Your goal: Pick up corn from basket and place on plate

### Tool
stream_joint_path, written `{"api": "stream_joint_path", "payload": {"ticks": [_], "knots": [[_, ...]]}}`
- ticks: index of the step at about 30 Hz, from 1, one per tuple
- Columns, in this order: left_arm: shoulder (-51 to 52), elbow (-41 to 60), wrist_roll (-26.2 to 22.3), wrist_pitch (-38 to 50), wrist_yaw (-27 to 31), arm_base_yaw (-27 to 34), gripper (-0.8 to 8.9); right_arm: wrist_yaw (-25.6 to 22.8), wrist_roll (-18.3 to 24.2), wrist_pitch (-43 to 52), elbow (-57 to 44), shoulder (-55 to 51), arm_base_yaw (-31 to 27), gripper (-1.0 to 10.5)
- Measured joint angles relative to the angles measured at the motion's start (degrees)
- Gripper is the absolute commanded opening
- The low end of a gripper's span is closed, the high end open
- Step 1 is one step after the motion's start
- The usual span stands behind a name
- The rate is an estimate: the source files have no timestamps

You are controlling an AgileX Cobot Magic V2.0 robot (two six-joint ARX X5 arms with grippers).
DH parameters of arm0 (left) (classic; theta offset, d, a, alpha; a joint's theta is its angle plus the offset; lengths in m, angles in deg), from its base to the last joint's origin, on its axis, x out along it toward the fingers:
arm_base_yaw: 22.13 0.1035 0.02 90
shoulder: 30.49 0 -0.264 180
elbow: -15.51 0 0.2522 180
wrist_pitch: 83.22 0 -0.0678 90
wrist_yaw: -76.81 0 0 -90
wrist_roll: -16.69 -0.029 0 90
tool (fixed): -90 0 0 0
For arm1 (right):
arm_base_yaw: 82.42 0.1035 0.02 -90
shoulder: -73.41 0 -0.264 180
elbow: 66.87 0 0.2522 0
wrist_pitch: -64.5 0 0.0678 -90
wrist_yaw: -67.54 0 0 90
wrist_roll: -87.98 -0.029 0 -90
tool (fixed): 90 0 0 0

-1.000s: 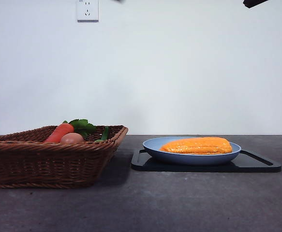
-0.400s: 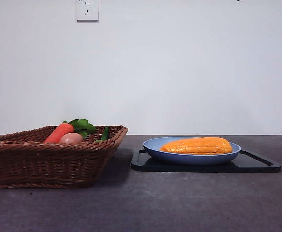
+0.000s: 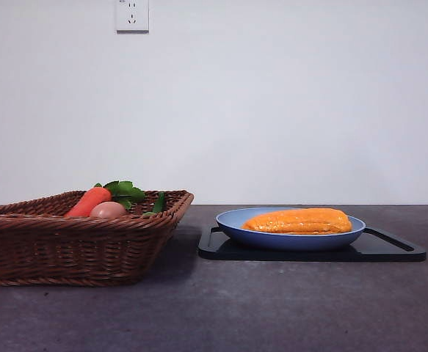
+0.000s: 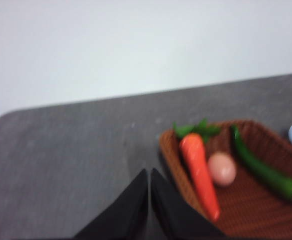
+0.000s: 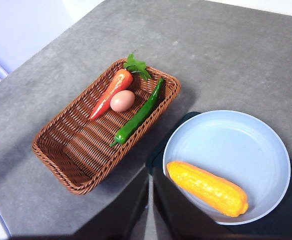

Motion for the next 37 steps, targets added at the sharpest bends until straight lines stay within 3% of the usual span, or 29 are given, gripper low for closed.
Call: {"api": "stream_joint_path", "payload": {"ticks": [11,19,37], "knots": [[11.61,12.7,0.72,-0.68,2.34,0.02,0.08,0.0,-0.02,0.0,0.0,0.0,0.0,0.0],[16.79,12.87,0.96,-7.23,2.51,0.11,0.08,0.0,-0.02,0.0,0.0,0.0,0.0,0.0],[16.87,12.87,2.05,-7.56,2.62,0.31,0.08,0.0,-0.02,0.02,0.0,0.02,0.0,0.0]]}}
